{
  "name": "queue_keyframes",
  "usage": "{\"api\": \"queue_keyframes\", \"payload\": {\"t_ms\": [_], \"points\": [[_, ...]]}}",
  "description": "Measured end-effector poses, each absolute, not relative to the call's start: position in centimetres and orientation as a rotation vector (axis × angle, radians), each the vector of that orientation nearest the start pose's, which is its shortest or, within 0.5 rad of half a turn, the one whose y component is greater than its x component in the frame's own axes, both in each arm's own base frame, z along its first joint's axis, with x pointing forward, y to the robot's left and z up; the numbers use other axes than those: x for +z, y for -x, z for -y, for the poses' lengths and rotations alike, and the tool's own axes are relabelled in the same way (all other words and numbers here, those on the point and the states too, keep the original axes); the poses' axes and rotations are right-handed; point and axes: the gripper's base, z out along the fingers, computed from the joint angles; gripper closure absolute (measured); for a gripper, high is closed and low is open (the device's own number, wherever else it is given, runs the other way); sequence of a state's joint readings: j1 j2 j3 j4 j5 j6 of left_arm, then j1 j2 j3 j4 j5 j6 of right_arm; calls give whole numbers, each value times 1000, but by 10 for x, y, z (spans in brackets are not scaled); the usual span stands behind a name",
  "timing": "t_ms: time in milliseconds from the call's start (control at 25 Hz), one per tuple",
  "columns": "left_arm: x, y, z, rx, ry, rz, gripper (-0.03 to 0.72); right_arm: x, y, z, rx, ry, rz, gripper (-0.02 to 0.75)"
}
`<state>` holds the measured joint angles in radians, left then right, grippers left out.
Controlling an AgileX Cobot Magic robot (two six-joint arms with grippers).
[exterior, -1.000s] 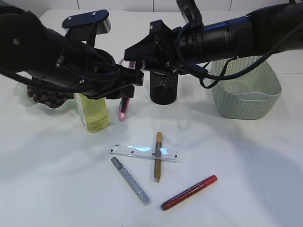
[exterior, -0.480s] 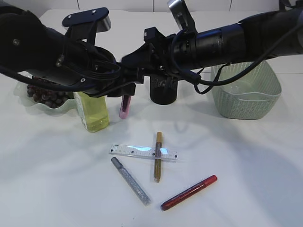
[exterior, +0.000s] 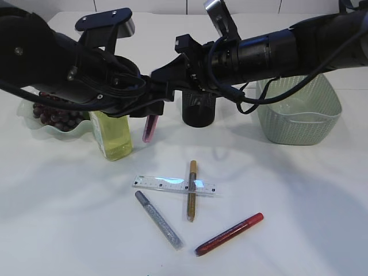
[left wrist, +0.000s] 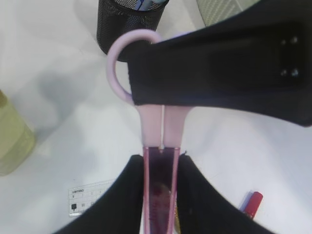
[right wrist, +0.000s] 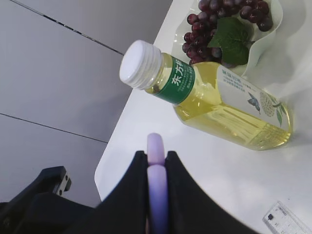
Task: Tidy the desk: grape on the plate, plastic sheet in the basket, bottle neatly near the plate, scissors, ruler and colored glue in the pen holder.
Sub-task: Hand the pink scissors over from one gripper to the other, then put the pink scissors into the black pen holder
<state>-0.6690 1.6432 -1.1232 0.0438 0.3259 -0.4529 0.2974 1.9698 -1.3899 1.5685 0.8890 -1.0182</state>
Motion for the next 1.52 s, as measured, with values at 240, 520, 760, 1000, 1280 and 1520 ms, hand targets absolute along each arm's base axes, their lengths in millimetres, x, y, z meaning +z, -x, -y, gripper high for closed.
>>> {"api": "queue_keyframes", "payload": {"t_ms": [240, 520, 760, 1000, 1280, 1520], "points": [[254, -284, 223, -508, -303, -2375, 450, 242, -387, -193, 1426, 328, -2146, 679], [253, -283, 222, -497, -305, -2392, 158, 243, -387, -192, 1436, 330, -2143, 680], [266, -275, 214, -469, -322, -2401, 154, 243, -394, -179, 1415, 287, -2138, 680], [281, -262, 199, -363, -370, -2448, 286, 241, -407, -152, 1344, 190, -2133, 680], [280, -255, 184, -178, -440, -2523, 387, 265, -431, -136, 1050, 285, -2092, 680], [266, -258, 166, -141, -368, -2582, 426, 293, -448, -127, 778, 371, -1992, 680]]}}
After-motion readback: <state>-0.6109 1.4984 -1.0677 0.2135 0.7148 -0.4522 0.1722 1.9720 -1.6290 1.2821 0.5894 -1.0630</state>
